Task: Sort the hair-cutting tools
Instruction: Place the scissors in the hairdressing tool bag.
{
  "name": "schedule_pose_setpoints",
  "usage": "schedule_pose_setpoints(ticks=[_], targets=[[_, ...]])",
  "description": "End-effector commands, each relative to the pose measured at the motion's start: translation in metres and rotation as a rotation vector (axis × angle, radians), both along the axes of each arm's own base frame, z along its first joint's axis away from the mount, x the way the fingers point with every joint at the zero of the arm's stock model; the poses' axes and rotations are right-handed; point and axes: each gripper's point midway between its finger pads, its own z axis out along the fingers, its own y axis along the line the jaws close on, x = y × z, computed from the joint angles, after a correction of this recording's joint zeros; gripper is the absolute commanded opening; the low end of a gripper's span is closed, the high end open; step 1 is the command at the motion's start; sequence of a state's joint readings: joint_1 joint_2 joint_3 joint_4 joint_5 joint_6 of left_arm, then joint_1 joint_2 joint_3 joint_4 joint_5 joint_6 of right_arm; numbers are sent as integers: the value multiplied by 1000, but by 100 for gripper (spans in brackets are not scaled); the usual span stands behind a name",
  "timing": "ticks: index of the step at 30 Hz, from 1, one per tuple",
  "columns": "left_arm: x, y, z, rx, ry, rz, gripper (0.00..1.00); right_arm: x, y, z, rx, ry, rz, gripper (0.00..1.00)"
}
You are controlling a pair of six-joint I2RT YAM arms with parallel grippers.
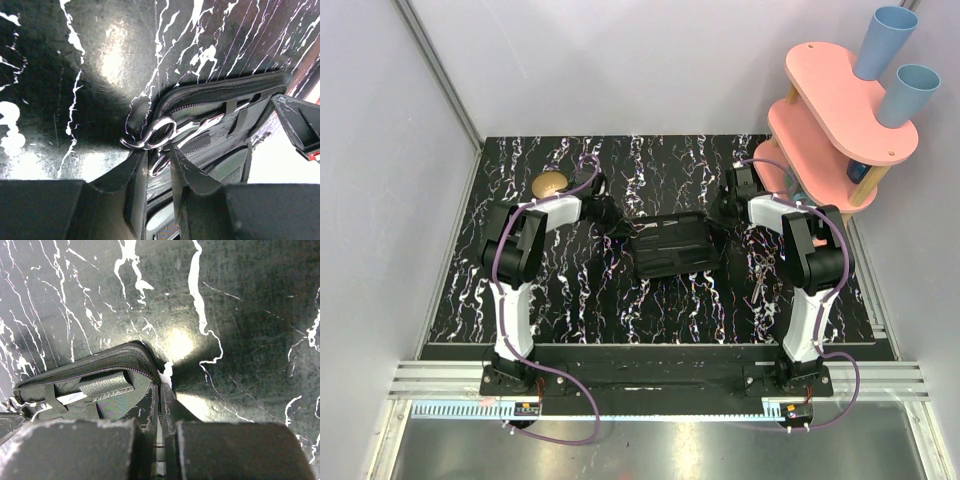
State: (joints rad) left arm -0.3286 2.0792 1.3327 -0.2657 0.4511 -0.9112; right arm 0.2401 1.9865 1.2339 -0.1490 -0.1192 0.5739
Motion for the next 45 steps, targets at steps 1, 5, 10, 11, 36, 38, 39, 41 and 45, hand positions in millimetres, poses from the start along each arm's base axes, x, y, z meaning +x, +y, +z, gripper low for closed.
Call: schedule_pose_setpoints(ticks=[1, 5, 10, 11, 36, 38, 39, 41, 45], targets=[[-12, -20, -10, 99, 5, -62, 27, -54, 19, -14, 22, 163, 89, 0], [-9, -24, 1, 134, -40, -73, 26, -54, 18, -12, 15, 155, 90, 0], [-8, -27, 4, 139, -47, -68, 24, -56, 19, -14, 12, 158, 95, 0], [-8, -28, 5, 144, -50, -71, 24, -56, 19, -13, 12, 154, 98, 0], [9, -51, 38, 307, -302, -275, 39, -59, 19, -18, 8, 158, 111, 0], [6, -51, 36, 336, -295, -285, 35, -59, 19, -18, 7, 157, 111, 0], [8, -52, 40, 349, -303, -288, 35, -59, 19, -17, 8, 154, 111, 0], [6, -47, 38, 401, -293, -291, 37, -59, 19, -19, 10, 160, 112, 0], [6, -47, 42, 432, -304, -297, 61, -60, 19, -20, 10, 163, 112, 0]])
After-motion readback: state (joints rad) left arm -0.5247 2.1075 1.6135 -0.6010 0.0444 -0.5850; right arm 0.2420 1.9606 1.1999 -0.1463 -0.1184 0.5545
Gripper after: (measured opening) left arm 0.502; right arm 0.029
